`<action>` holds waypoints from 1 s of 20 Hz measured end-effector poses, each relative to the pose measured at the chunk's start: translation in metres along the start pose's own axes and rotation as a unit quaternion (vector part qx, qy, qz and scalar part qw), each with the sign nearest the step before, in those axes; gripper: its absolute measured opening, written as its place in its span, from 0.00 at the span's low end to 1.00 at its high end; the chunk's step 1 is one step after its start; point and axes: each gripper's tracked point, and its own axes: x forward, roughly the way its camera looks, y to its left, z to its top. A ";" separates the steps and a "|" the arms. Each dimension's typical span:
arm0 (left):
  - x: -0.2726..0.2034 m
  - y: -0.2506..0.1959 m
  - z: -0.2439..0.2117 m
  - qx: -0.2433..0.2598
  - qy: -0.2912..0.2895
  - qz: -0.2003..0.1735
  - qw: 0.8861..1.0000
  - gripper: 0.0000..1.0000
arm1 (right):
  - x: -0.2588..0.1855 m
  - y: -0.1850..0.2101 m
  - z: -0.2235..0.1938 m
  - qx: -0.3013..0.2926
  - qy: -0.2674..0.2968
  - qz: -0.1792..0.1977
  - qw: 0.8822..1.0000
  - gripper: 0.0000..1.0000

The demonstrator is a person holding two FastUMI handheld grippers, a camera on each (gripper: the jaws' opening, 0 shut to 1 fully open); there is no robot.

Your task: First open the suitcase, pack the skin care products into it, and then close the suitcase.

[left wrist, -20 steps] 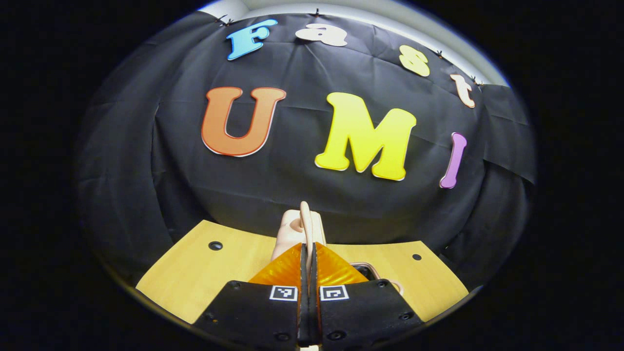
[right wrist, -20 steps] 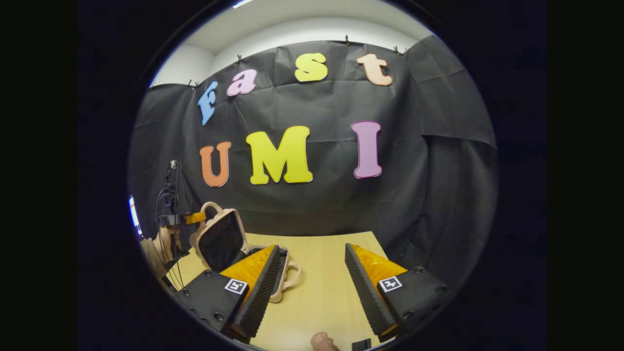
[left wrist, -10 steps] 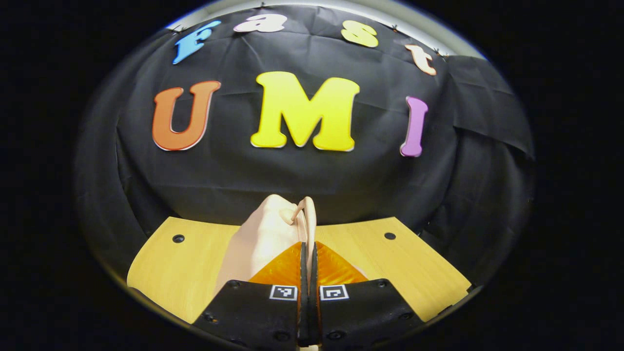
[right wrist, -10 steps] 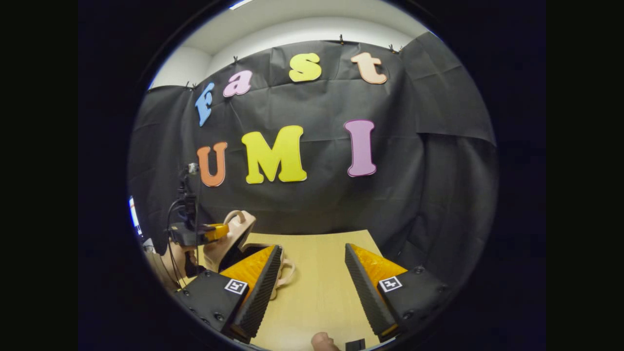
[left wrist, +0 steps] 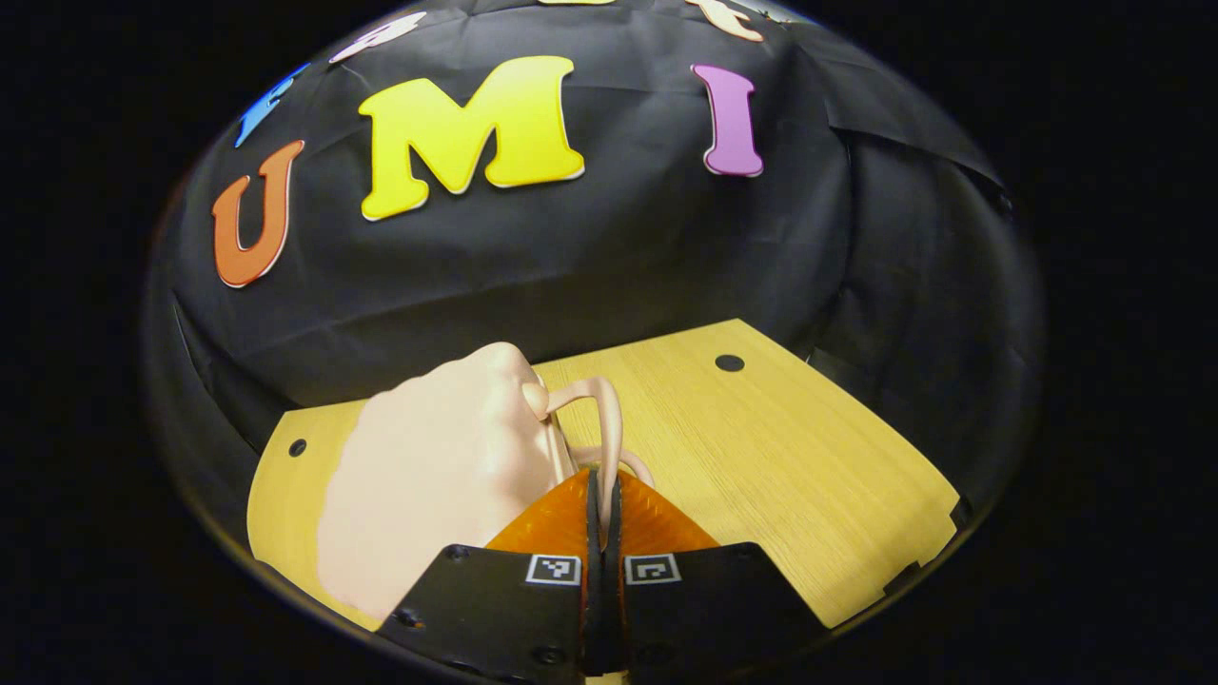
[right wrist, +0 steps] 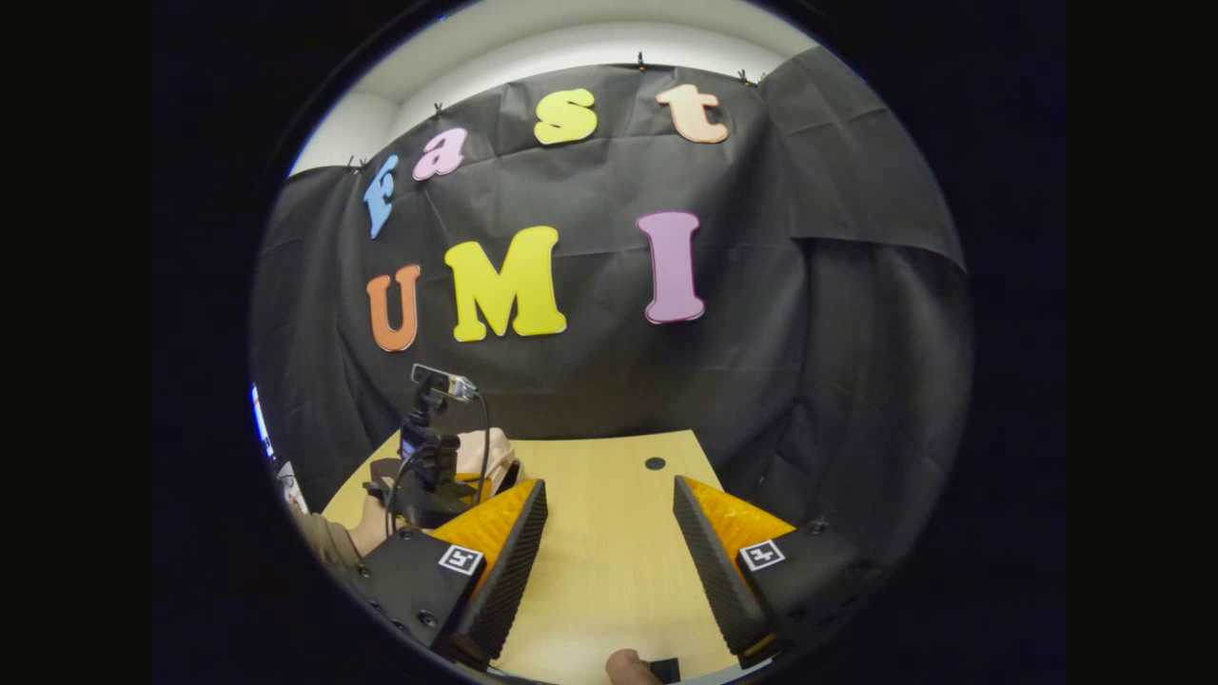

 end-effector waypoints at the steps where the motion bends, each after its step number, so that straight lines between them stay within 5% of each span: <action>1: 0.008 -0.006 -0.010 -0.004 0.013 -0.001 1.000 0.03 | 0.001 -0.008 -0.002 0.005 0.004 -0.002 1.000 0.79; 10: 0.027 -0.024 -0.030 0.000 0.040 0.026 0.999 0.10 | 0.007 -0.042 -0.021 0.015 0.024 -0.001 1.000 0.79; 11: 0.024 -0.026 -0.027 -0.014 0.036 0.023 0.999 0.22 | 0.009 -0.041 -0.016 0.012 0.018 0.000 1.000 0.79; 12: 0.018 -0.023 -0.023 -0.032 0.030 0.032 0.999 0.22 | 0.009 -0.039 -0.010 0.009 0.010 0.001 1.000 0.79; 14: -0.002 -0.016 -0.003 -0.076 -0.001 0.034 0.997 0.60 | 0.013 -0.033 -0.002 0.007 0.000 0.001 1.000 0.79; 17: -0.054 0.013 0.034 -0.113 -0.062 0.053 0.990 0.98 | 0.021 -0.007 0.006 0.000 -0.012 0.005 1.000 0.79; 20: -0.120 0.050 0.076 -0.103 -0.136 0.074 0.983 0.97 | 0.028 0.026 0.022 -0.006 -0.031 0.011 0.999 0.79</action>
